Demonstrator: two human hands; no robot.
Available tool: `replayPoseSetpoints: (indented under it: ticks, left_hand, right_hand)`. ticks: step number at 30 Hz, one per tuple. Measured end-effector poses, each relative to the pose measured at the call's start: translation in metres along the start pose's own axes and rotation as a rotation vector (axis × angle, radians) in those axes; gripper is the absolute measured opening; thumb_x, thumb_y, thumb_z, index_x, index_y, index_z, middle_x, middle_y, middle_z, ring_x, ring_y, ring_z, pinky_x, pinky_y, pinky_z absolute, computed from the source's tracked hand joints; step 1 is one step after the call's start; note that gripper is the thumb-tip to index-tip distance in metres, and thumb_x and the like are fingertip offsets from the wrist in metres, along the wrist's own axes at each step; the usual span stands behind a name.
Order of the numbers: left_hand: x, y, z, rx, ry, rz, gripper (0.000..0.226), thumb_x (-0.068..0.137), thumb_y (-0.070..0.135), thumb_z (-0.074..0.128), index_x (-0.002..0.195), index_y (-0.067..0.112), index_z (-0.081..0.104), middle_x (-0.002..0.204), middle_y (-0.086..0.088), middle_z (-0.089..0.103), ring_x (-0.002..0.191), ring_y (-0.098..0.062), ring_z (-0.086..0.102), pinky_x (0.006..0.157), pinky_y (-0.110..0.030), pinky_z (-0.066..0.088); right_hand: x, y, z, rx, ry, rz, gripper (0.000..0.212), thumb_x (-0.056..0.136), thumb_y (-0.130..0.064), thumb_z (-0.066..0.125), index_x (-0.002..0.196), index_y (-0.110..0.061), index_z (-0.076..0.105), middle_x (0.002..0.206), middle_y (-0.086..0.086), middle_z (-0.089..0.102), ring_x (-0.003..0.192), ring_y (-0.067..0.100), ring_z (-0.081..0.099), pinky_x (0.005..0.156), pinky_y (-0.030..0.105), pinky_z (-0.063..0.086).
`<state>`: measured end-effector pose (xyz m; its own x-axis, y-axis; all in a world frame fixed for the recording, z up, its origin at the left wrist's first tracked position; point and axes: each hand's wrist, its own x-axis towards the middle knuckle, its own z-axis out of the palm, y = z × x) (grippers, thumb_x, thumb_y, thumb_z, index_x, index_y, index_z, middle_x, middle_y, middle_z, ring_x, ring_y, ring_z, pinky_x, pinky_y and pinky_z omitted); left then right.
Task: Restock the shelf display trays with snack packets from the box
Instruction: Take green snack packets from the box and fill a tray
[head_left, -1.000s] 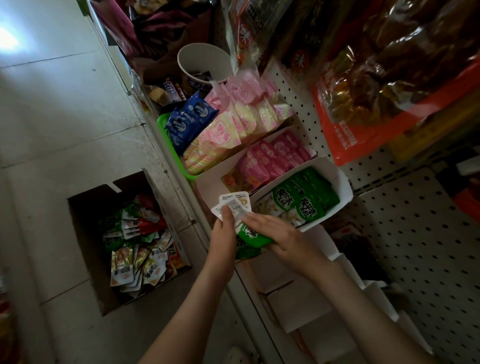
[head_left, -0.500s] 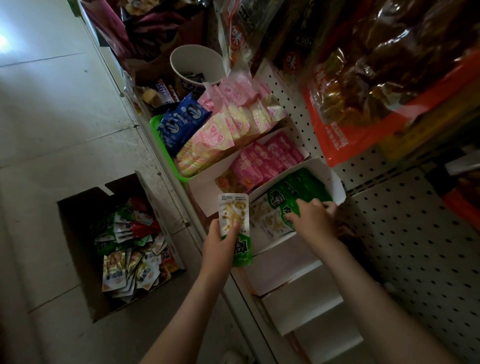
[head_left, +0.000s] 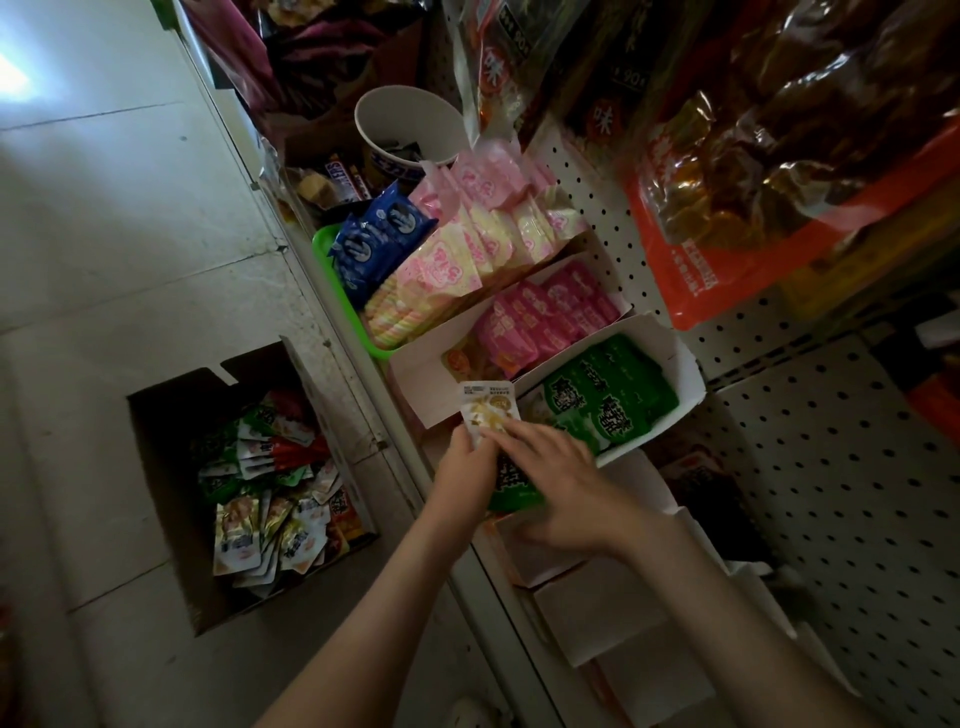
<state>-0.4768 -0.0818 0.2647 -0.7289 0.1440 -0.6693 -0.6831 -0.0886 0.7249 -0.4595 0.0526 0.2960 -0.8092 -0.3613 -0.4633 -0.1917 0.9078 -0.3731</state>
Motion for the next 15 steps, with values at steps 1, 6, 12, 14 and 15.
replayPoseSetpoints:
  ticks: [1, 6, 12, 14, 15]
  left_hand:
    - [0.000, 0.001, 0.000, 0.008, -0.023, -0.002, 0.029, 0.100, 0.021, 0.043, 0.128, 0.015, 0.047, 0.120, -0.006, 0.060, 0.105, -0.019, 0.062, 0.077, -0.029, 0.054]
    - [-0.003, 0.003, 0.002, -0.077, -0.076, 0.046, 0.025, 0.100, 0.013, 0.046, 0.123, 0.020, 0.049, 0.117, -0.007, 0.064, 0.101, -0.020, 0.067, 0.084, -0.038, 0.058]
    - [-0.005, 0.005, 0.011, -0.322, -0.065, 0.092, 0.026, 0.096, 0.005, 0.053, 0.118, 0.017, 0.053, 0.109, -0.007, 0.069, 0.095, -0.021, 0.070, 0.081, -0.042, 0.058]
    - [-0.005, 0.003, 0.017, -0.245, -0.073, 0.087, 0.022, 0.095, 0.006, 0.054, 0.115, 0.016, 0.055, 0.110, -0.006, 0.068, 0.097, -0.020, 0.069, 0.084, -0.040, 0.058]
    - [-0.006, 0.002, 0.020, -0.191, -0.084, 0.076, 0.021, 0.096, 0.008, 0.054, 0.115, 0.016, 0.055, 0.112, -0.006, 0.067, 0.099, -0.020, 0.068, 0.086, -0.038, 0.057]
  right_hand:
    - [-0.002, -0.002, 0.005, 0.046, -0.003, 0.005, 0.098, 0.080, -0.038, 0.070, 0.149, -0.041, 0.001, 0.156, -0.014, 0.000, 0.141, 0.008, -0.001, 0.116, 0.037, 0.005]
    - [0.000, 0.010, 0.008, 0.513, 0.200, 0.236, 0.079, 0.084, -0.010, 0.065, 0.149, -0.028, 0.023, 0.151, 0.001, 0.027, 0.135, 0.016, 0.029, 0.111, 0.039, 0.033]
    - [-0.007, 0.010, -0.010, 1.471, 0.199, 0.365, 0.038, 0.087, 0.001, 0.053, 0.123, -0.009, 0.056, 0.111, 0.014, 0.066, 0.095, 0.024, 0.065, 0.077, 0.032, 0.056]
    - [-0.008, 0.012, -0.008, 1.289, 0.235, 0.415, 0.030, 0.089, -0.004, 0.061, 0.116, -0.015, 0.058, 0.114, 0.014, 0.065, 0.095, 0.024, 0.066, 0.080, 0.037, 0.057]
    - [-0.008, 0.015, -0.007, 1.168, 0.280, 0.455, 0.026, 0.089, -0.004, 0.062, 0.110, -0.018, 0.059, 0.115, 0.015, 0.064, 0.095, 0.024, 0.066, 0.082, 0.040, 0.057]
